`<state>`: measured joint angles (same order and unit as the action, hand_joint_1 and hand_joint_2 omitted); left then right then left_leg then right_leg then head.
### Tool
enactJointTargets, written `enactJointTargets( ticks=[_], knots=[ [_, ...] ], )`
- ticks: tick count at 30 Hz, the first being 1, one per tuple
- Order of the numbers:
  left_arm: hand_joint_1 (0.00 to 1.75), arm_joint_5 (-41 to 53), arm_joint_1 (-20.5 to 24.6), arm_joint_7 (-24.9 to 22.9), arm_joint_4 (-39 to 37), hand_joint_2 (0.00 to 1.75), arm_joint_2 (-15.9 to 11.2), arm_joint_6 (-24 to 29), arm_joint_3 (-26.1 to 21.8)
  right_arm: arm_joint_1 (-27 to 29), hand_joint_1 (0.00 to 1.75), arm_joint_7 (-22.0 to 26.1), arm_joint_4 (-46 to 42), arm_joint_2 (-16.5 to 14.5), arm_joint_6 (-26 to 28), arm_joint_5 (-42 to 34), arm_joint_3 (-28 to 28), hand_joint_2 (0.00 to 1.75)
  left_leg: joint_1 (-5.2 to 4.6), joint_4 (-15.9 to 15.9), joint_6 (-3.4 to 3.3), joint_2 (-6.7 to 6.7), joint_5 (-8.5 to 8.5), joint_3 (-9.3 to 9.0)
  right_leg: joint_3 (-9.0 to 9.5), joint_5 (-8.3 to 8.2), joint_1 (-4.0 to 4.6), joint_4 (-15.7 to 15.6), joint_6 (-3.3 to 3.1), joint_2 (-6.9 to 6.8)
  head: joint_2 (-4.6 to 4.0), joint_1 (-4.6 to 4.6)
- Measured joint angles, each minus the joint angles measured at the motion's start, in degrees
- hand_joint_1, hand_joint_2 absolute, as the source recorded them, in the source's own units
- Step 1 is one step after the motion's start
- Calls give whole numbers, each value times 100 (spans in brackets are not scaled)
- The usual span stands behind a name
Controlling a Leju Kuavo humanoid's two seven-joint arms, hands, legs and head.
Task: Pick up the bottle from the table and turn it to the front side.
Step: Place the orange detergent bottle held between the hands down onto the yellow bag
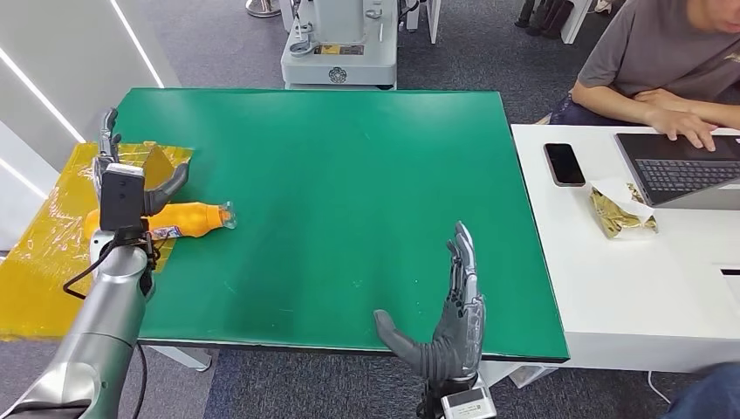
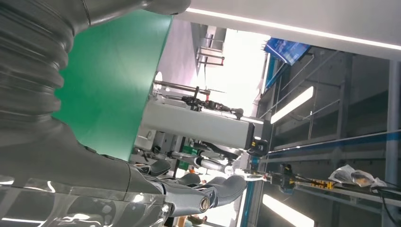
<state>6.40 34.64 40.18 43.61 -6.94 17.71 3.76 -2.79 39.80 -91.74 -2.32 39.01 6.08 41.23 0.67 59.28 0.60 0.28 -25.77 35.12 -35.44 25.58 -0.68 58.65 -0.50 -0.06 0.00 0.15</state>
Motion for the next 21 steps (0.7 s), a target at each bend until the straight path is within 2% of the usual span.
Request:
enactJointTargets(
  ticks=[5, 11, 17, 21],
  knots=[
    [0, -1300, -475, 8, 998, 175, 583, -689, 113, -81, 0, 0, 103, 0, 0, -98, 78, 175, -3, 1, -1, -2, -3, 1, 1, 1, -3, -3, 2, -2, 0, 1],
    [0, -2871, -1467, 8, 2247, 175, 1192, -965, 625, -116, 0, -16, 169, 0, 0, -128, 158, 175, -3, 0, -6, 3, -14, 1, 2, 4, -4, -6, 4, 2, 0, 0],
    [0, -2527, -2310, 7, 2999, 175, 1561, -426, 1044, -123, 0, -205, 246, -4, -15, 18, 163, 175, -2, -1, -5, 2, -16, 1, 1, 7, -4, -6, 7, 0, 0, 0],
    [0, -2222, -2712, -54, 3339, 175, 1724, -408, 1066, -118, 0, -261, 264, -8, -38, 59, 163, 175, -1, -1, -5, 1, -15, 1, 2, 7, -3, -6, 7, -1, 0, 0]
  ],
)
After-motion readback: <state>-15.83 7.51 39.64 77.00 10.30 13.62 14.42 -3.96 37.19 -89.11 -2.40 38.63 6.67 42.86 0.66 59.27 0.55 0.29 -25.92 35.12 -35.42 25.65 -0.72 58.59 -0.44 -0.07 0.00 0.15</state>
